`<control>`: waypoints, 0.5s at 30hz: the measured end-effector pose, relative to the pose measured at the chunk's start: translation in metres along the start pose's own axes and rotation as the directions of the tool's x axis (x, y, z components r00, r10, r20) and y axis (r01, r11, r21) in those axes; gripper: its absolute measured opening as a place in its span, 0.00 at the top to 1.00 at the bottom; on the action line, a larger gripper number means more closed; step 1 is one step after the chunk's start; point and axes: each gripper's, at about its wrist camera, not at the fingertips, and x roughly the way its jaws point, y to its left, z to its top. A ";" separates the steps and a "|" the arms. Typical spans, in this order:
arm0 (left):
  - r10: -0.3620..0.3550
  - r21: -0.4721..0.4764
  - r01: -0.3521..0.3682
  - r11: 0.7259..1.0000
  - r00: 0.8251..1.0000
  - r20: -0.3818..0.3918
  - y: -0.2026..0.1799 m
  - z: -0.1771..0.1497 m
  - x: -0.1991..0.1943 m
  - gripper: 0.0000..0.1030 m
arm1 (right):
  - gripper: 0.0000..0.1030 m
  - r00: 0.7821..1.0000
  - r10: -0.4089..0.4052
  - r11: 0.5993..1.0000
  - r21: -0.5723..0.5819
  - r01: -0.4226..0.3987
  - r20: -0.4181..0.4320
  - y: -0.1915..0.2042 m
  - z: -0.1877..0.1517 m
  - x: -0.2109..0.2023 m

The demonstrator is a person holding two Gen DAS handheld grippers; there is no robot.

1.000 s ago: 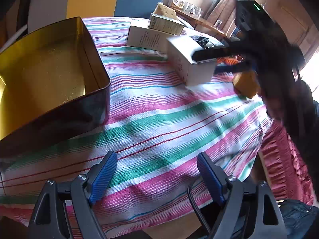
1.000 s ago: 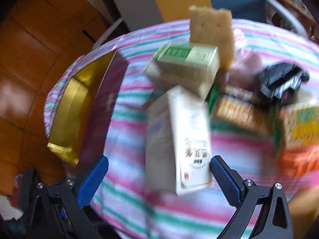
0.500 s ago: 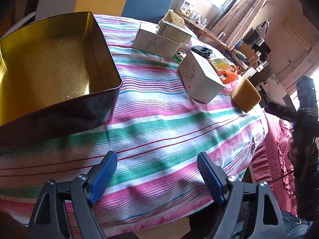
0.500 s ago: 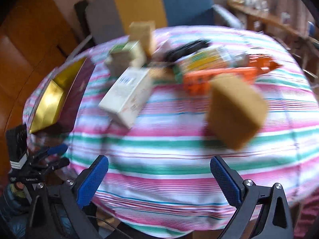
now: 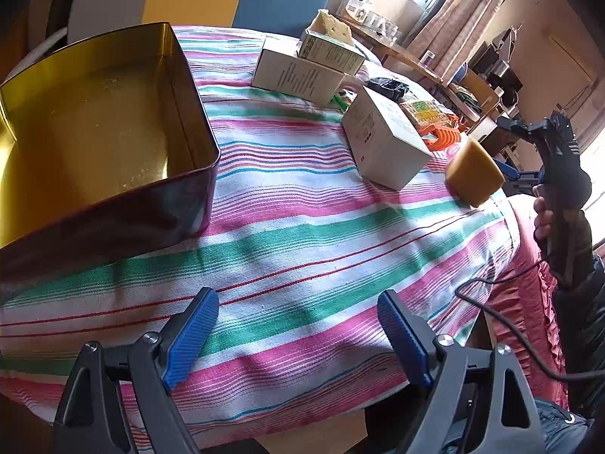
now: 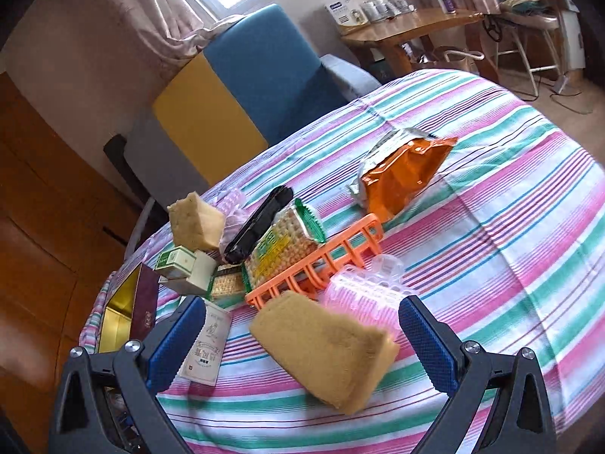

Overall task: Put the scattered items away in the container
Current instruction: 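Move both tools from the gold tin toward the scattered items, then grasp the pink hair roller with the left tool while the right tool approaches the sponge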

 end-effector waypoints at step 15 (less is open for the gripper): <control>0.002 0.018 -0.002 1.000 1.000 0.015 -0.001 -0.002 0.000 0.14 | 0.00 0.973 0.154 0.964 -0.191 -0.186 -0.173 0.071 -0.071 -0.032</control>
